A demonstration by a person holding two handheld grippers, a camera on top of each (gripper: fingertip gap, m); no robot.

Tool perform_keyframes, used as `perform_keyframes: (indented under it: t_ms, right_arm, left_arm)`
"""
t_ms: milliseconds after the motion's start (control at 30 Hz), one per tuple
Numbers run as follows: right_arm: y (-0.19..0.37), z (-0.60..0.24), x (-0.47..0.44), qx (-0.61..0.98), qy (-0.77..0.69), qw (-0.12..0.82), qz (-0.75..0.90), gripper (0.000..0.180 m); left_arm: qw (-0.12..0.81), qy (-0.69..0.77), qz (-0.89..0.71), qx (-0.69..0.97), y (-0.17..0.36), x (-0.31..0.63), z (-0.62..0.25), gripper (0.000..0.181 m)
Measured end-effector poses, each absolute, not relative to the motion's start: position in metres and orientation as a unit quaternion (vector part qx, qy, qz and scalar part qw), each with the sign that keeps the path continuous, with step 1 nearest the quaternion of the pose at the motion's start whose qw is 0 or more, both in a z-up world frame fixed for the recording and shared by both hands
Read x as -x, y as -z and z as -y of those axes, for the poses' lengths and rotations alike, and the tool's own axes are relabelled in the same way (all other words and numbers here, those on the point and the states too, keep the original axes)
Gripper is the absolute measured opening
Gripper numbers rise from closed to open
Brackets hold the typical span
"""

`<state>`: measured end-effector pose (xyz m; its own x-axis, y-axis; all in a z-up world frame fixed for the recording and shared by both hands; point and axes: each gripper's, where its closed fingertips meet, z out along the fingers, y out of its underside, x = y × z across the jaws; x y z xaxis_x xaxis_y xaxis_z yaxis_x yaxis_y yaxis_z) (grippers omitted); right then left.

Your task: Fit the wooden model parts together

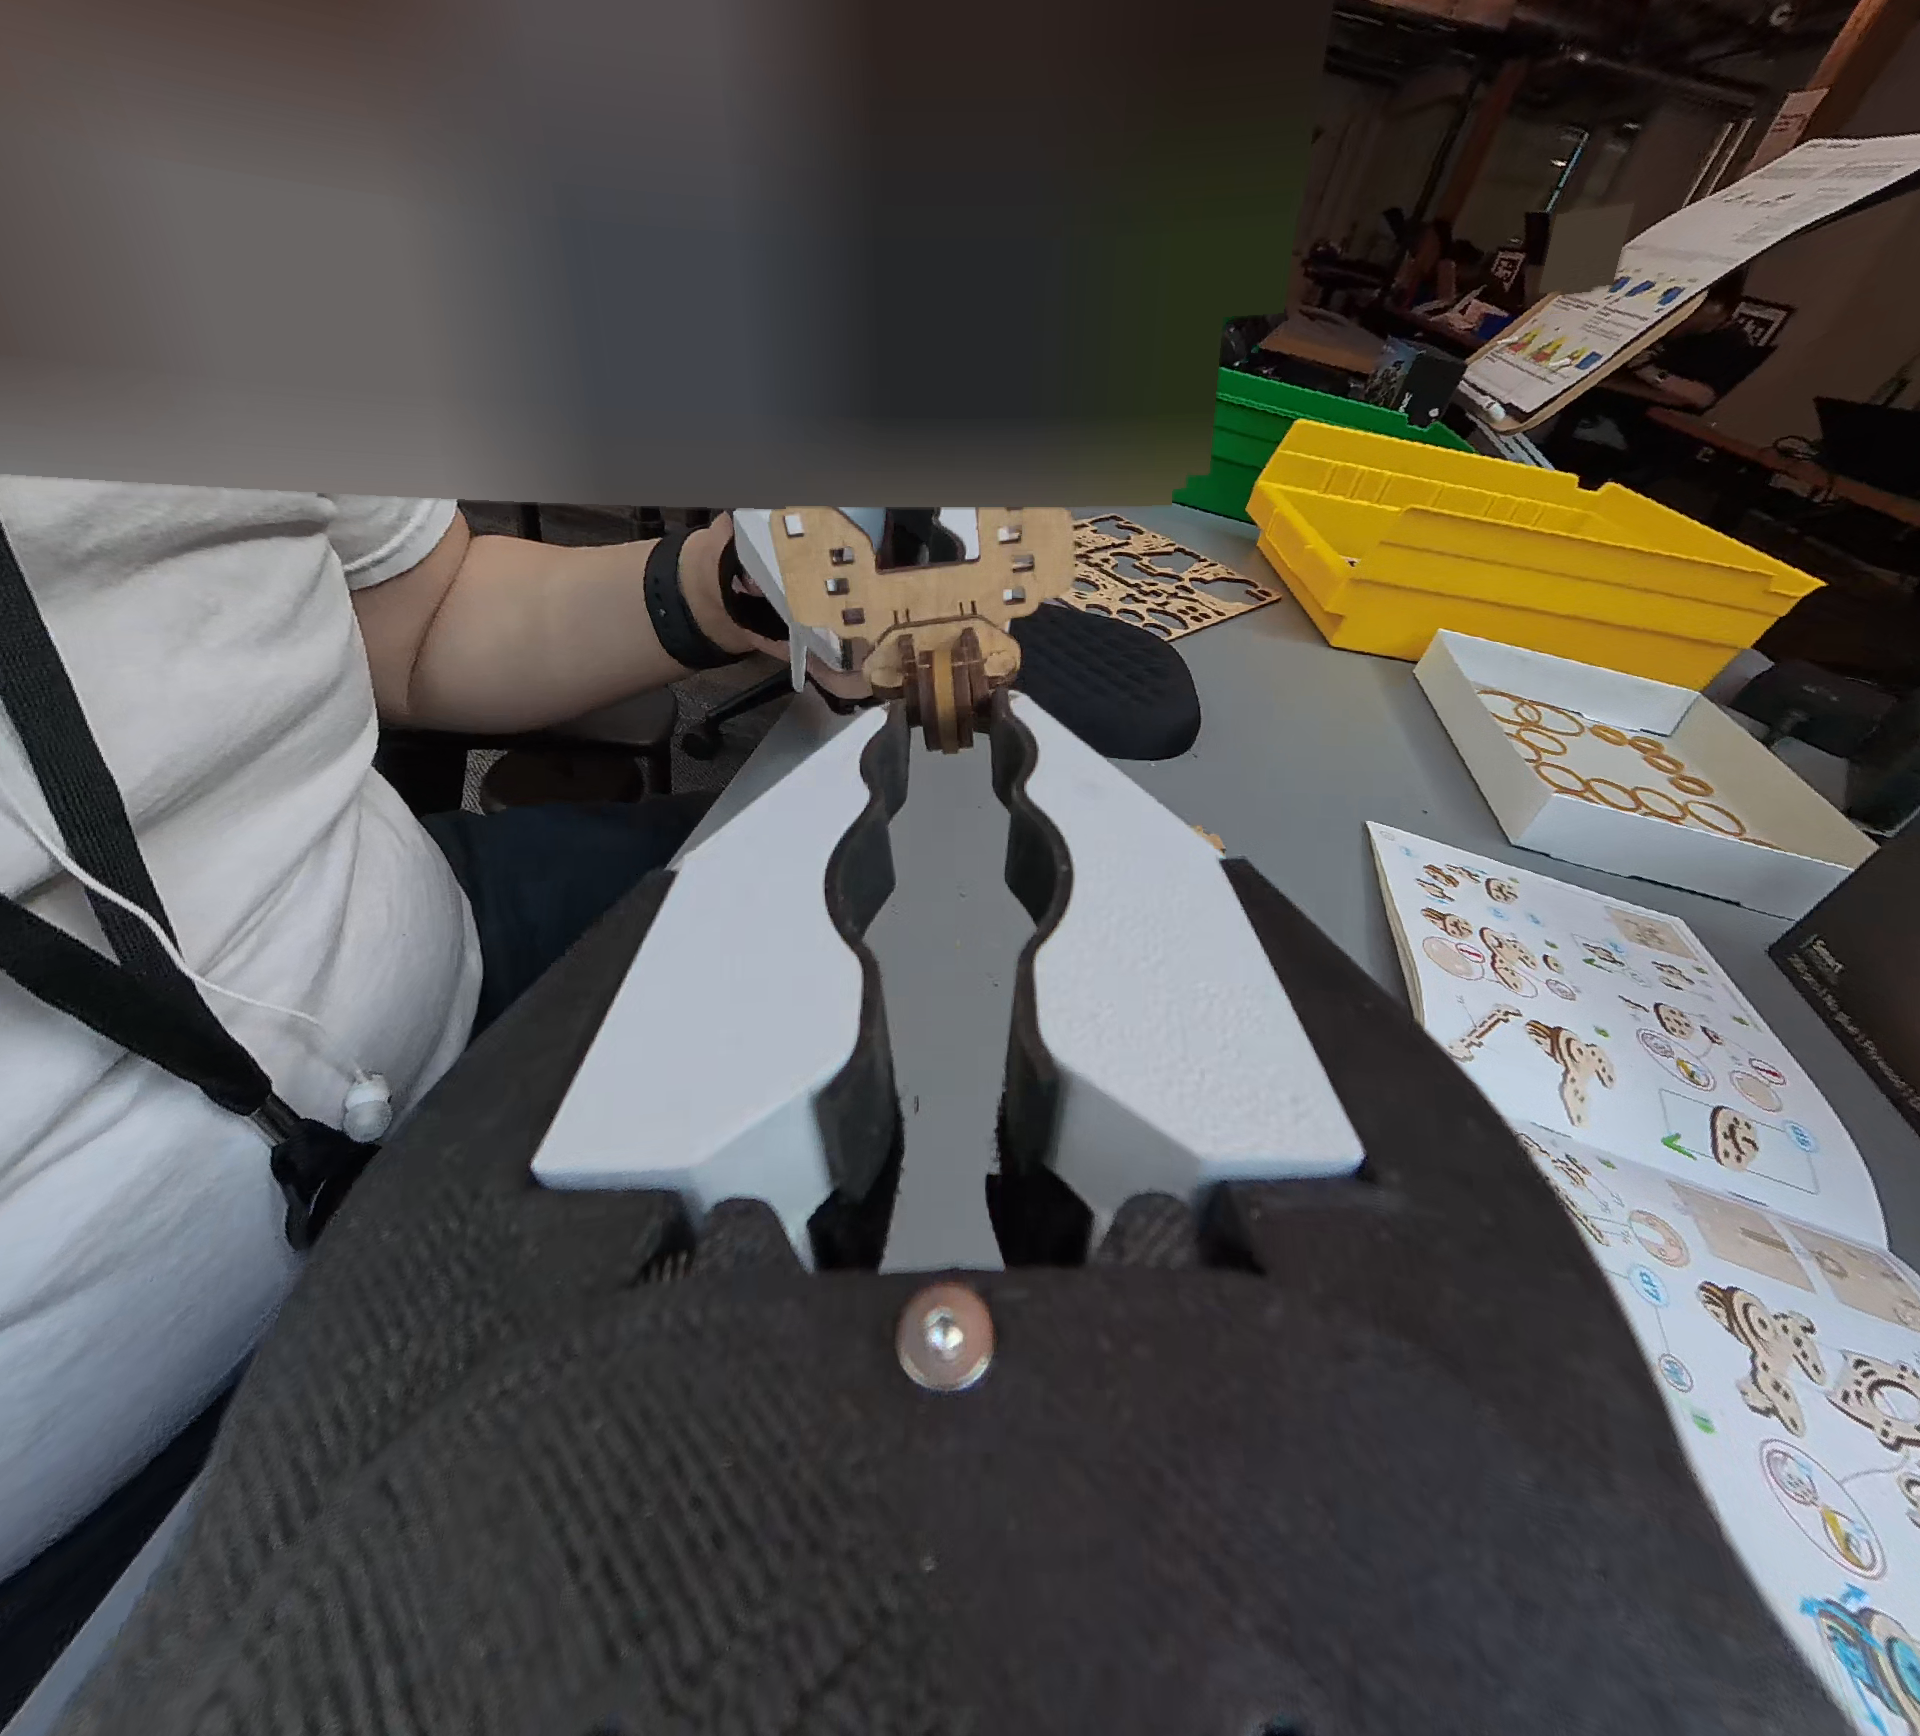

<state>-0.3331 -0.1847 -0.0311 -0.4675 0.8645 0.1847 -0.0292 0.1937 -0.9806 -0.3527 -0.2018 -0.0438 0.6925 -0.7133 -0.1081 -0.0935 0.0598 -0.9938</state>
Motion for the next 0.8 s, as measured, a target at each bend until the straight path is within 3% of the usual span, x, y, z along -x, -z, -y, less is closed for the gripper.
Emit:
perform_keyframes:
  t_ms: [333, 800]
  right_arm:
    - [0.039, 0.182, 0.336, 0.327, -0.534, 0.405, 0.666, 0.015]
    - [0.081, 0.143, 0.358, 0.485, -0.349, 0.423, 0.681, 0.015]
  left_arm:
    - [0.649, 0.224, -0.301, 0.662, 0.052, 0.364, 0.199, 0.022]
    - [0.587, 0.248, -0.202, 0.744, 0.08, 0.362, 0.195, 0.022]
